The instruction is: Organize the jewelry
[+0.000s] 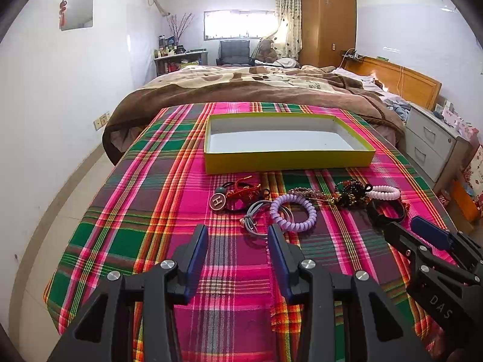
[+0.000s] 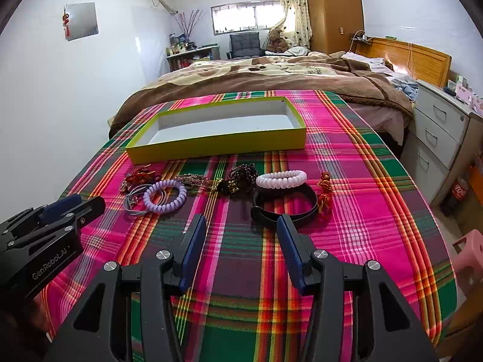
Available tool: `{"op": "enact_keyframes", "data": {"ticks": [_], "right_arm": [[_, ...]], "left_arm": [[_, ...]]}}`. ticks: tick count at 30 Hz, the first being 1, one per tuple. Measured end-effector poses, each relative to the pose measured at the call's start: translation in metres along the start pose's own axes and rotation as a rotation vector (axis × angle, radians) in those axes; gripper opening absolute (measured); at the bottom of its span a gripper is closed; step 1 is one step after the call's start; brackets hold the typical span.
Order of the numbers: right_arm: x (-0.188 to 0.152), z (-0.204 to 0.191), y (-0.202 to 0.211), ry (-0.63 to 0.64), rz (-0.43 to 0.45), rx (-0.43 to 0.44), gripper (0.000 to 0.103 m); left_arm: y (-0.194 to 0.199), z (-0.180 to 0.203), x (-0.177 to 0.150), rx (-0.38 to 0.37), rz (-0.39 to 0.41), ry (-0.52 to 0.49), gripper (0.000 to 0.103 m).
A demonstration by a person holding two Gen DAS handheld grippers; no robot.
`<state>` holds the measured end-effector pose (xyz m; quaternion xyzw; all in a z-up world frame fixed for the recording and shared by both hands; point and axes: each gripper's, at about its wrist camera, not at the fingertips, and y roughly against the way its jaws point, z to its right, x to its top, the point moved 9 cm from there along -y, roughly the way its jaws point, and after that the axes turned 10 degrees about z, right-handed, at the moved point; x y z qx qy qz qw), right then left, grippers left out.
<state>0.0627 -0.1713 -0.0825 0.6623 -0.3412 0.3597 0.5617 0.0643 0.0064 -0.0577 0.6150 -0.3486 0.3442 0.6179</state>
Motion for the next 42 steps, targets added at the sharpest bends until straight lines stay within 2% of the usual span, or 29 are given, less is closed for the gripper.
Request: {"op": "enact_keyframes", "data": {"ticks": [42], "right_arm": [[-0.0021, 0.0, 0.0022, 0.002, -0.002, 0.002, 0.05]], "left_arm": [[0.0008, 0.0033, -0.0027, -0.006, -0.004, 0.0, 0.041]]}}
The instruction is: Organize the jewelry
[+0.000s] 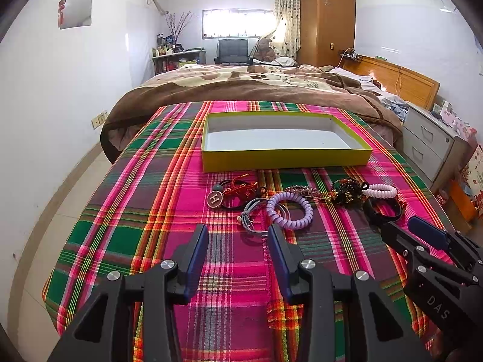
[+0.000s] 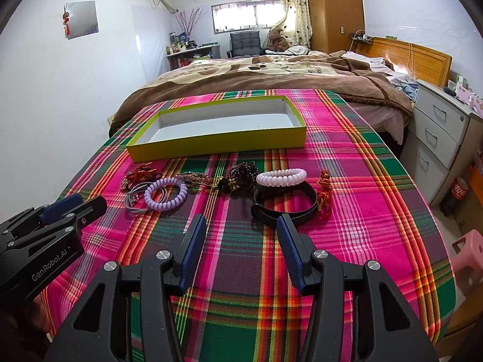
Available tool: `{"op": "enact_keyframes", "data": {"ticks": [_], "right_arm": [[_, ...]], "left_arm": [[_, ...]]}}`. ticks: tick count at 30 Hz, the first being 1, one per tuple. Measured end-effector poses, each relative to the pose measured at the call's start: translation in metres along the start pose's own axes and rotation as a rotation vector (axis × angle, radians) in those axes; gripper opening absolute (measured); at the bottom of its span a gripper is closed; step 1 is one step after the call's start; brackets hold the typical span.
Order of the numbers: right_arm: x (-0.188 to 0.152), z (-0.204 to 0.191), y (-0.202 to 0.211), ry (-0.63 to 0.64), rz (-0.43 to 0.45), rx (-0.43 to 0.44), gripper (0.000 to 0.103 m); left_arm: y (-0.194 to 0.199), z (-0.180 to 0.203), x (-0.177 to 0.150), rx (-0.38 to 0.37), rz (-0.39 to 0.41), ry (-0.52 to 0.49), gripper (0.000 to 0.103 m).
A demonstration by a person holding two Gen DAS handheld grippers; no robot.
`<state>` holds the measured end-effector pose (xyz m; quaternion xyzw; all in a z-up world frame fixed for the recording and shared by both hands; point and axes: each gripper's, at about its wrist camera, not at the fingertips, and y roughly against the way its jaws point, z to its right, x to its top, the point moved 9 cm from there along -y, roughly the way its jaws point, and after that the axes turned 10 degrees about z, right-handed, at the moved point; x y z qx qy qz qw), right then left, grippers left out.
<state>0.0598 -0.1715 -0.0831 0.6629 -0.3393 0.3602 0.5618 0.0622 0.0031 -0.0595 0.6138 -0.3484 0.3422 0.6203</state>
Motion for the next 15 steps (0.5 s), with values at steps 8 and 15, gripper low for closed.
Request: {"op": "enact_keyframes", "data": {"ticks": [8, 15], "right_arm": [[0.0006, -0.0015, -0.0028, 0.001, 0.0, -0.001, 0.05], [0.0001, 0.0004, -0.0034, -0.001, -0.001, -0.003, 0.05]], "left_arm": [[-0.0001, 0.0016, 0.0002, 0.002, 0.002, 0.0, 0.041], [-0.0009, 0.0034, 0.0003, 0.003, -0.001, -0.002, 0.041]]}}
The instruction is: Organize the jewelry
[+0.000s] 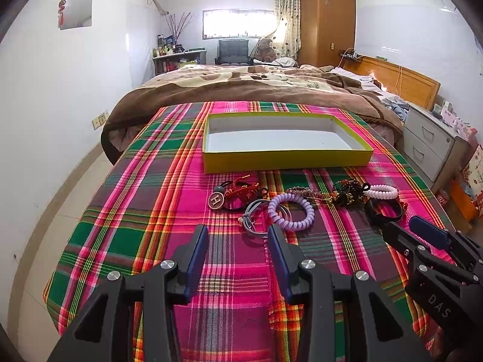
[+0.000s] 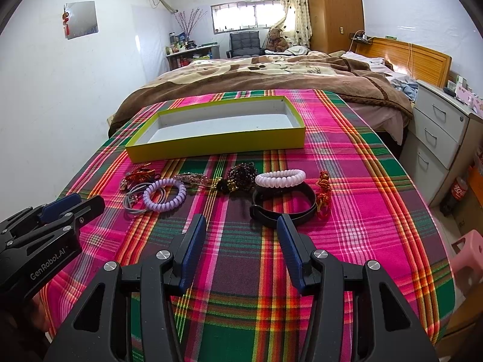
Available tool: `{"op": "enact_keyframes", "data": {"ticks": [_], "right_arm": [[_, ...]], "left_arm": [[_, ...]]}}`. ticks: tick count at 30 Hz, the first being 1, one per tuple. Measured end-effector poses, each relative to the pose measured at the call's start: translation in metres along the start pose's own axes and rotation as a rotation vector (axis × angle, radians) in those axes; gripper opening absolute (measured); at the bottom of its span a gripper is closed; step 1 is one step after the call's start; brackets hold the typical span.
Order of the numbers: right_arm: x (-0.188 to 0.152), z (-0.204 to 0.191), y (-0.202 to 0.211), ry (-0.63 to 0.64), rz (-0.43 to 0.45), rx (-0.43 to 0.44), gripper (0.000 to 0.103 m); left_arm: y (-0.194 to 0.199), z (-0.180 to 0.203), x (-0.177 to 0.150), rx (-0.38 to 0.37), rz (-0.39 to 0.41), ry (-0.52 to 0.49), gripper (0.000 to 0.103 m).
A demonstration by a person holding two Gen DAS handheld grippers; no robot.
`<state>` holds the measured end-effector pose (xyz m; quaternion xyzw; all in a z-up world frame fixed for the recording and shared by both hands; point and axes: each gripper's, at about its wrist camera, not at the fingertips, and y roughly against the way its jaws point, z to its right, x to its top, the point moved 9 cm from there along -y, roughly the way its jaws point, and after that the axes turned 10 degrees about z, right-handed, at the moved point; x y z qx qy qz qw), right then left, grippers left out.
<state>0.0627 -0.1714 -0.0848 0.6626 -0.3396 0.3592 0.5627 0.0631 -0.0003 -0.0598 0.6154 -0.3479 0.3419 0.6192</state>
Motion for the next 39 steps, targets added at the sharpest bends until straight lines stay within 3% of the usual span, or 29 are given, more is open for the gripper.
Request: {"op": "enact_keyframes", "data": {"ticks": [13, 20, 25, 30, 33, 39], "right_arm": [[0.008, 0.011, -0.004, -0.019, 0.01, 0.006, 0.05], [0.02, 0.065, -0.003, -0.075, 0.021, -0.082, 0.054], [0.023, 0.088, -0.019, -0.055, -0.04, -0.14, 0.054], [0.022, 0.1, -0.039, -0.059, -0.084, -0.138, 0.054], [0.019, 0.099, -0.05, -0.055, -0.121, -0.109, 0.054], [0.017, 0.097, -0.065, -0.048, -0.15, -0.075, 0.054]], "left_arm": [[-0.013, -0.009, 0.002, -0.038, -0.023, 0.01, 0.041], [-0.028, -0.027, 0.009, -0.1, -0.051, 0.059, 0.041], [-0.04, -0.038, 0.01, -0.121, -0.082, 0.099, 0.041], [-0.05, -0.046, 0.008, -0.134, -0.112, 0.135, 0.041], [-0.053, -0.051, 0.008, -0.098, -0.11, 0.116, 0.041], [-0.06, -0.059, 0.006, -0.126, -0.137, 0.179, 0.041]]}}
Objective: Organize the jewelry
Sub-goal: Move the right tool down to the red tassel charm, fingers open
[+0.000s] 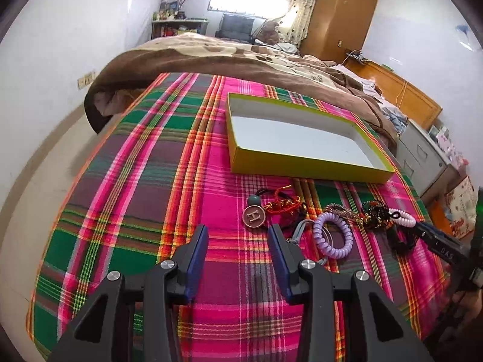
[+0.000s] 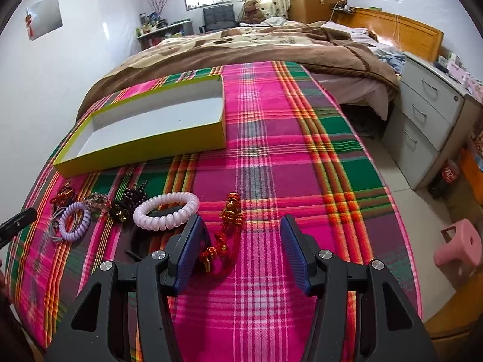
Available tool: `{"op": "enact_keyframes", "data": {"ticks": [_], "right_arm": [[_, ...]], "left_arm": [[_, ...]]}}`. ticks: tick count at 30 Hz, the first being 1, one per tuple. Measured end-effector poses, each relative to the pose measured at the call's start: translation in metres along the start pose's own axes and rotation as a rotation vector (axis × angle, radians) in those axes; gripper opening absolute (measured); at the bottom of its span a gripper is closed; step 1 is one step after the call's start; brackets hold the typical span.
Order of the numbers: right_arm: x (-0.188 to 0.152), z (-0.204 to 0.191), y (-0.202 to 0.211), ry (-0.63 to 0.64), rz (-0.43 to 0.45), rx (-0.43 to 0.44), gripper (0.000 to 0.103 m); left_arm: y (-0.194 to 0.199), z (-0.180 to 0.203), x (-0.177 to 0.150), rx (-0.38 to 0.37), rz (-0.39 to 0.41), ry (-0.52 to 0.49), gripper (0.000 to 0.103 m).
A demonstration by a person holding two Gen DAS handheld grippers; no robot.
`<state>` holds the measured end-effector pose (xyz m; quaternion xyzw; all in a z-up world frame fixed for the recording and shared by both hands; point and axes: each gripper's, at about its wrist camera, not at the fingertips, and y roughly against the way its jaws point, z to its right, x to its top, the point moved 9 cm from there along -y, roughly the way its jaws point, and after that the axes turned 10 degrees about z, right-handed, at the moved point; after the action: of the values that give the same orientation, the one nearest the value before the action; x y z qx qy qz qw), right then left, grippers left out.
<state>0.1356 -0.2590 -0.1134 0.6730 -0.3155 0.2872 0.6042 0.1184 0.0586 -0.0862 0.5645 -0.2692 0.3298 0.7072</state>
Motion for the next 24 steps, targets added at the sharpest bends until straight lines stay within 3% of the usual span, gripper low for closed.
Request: {"op": "enact_keyframes", "data": {"ticks": [4, 6, 8, 15, 18, 24], "right_arm": [[0.0, -0.002, -0.005, -0.046, -0.018, 0.068, 0.036], [0.0, -0.004, -0.006, -0.052, -0.022, 0.079, 0.032], [0.001, -0.007, -0.006, -0.054, -0.027, 0.107, 0.02], [0.001, -0.012, -0.006, -0.075, -0.027, 0.145, 0.013], [0.004, -0.011, -0.002, -0.085, -0.013, 0.153, 0.002], [0.014, 0.001, 0.008, -0.104, 0.019, 0.14, 0.001]], "left_arm": [[-0.003, -0.001, 0.002, 0.002, -0.009, -0.014, 0.041], [-0.005, 0.002, 0.003, -0.029, -0.018, -0.008, 0.041], [-0.008, 0.006, 0.004, -0.043, -0.023, -0.02, 0.041], [-0.024, 0.008, 0.003, -0.028, -0.059, -0.044, 0.041], [-0.029, 0.005, 0.0, -0.021, -0.073, -0.033, 0.041], [-0.029, 0.006, 0.001, -0.013, -0.068, -0.043, 0.041]]}}
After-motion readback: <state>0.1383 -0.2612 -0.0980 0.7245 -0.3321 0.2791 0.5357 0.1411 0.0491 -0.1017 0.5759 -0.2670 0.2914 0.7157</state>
